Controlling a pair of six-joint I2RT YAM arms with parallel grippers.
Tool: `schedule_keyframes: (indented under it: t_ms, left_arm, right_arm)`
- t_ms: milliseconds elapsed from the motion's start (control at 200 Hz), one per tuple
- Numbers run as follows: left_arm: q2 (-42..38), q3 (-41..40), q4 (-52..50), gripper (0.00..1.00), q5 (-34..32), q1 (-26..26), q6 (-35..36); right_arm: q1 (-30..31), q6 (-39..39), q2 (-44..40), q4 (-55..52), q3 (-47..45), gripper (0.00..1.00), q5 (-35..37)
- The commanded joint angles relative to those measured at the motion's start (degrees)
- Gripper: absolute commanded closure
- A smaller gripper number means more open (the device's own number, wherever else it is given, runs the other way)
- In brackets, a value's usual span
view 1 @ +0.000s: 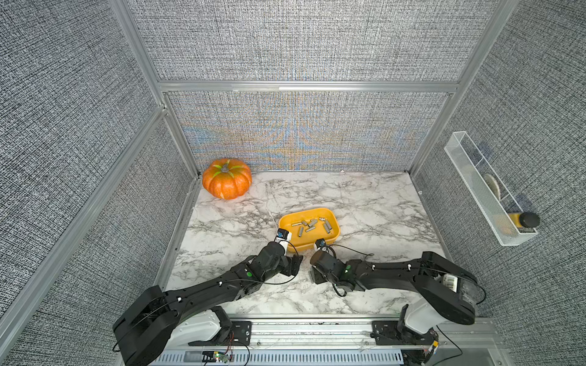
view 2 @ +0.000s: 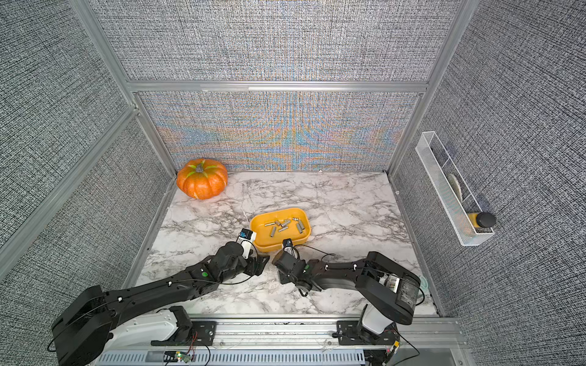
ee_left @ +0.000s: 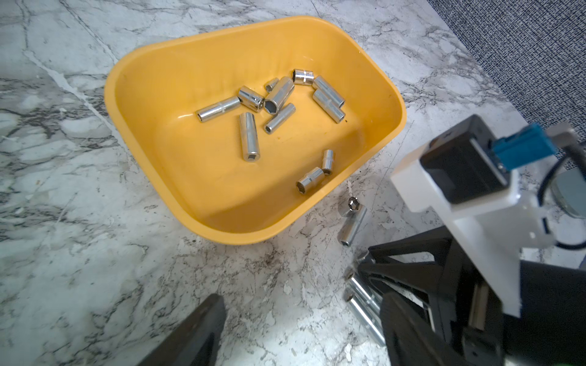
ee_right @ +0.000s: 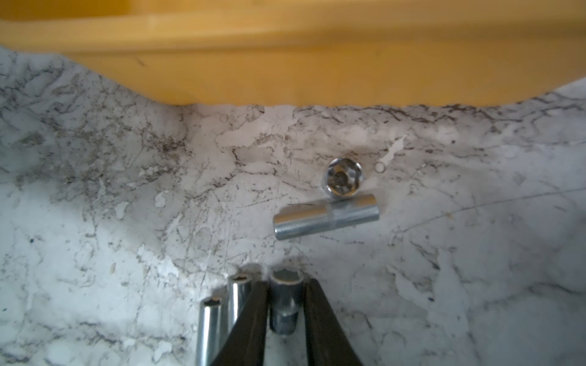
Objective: Put the socket on the desktop into the storage box
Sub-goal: Place the socket head in the storage box.
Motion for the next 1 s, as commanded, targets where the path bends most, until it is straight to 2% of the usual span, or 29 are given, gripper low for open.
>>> schedule_keyframes:
  t_ms: [0,215,435,530,621,711,816,996]
  left_arm:
    - [-0.1,-0.1,0.4,0.18,-0.1,-0.1,0.6]
    - [-0.3,-0.1,0.1,0.19,-0.7,-0.1,0.6]
    - [-1.1,-0.1,-0.3,0.19,-1.5,-0.1,0.4]
    - [-1.5,-0.3,-0.2,0.19,-1.8,-0.1,0.4]
    - [-2.0,-0.5,-0.3,0.19,-2.0,-0.1,0.4]
    - [-2.3,-0.7,-0.2,0.19,-2.1,-0.1,0.3]
    - [-2.5,-0.8,-0.2,0.19,-2.4,-0.1,0.1]
    - [-3.4,-1.3,0.0,0.19,-3.0,-0.1,-0.1]
  right_arm:
    - [0.0,-0.2,0.0,0.0,0.4,0.76,0.3]
    - [0.0,0.1,-2.1,-2.6,0.1,0.83,1.2]
    - [-0.2,0.6,-13.2,-9.8,-1.7,0.86,7.7]
    - [-2.7,-2.2,-17.9,-9.1,-1.5,0.86,8.0]
    - [-6.7,-6.5,-19.7,-4.4,-0.7,0.87,5.2]
    - [-10.4,-10.6,-17.7,0.5,1.9,0.87,1.5]
    - [-13.7,-13.9,-10.9,2.7,8.8,0.88,-2.4]
    - [-16.5,-16.4,1.0,3.9,18.0,0.88,-3.9]
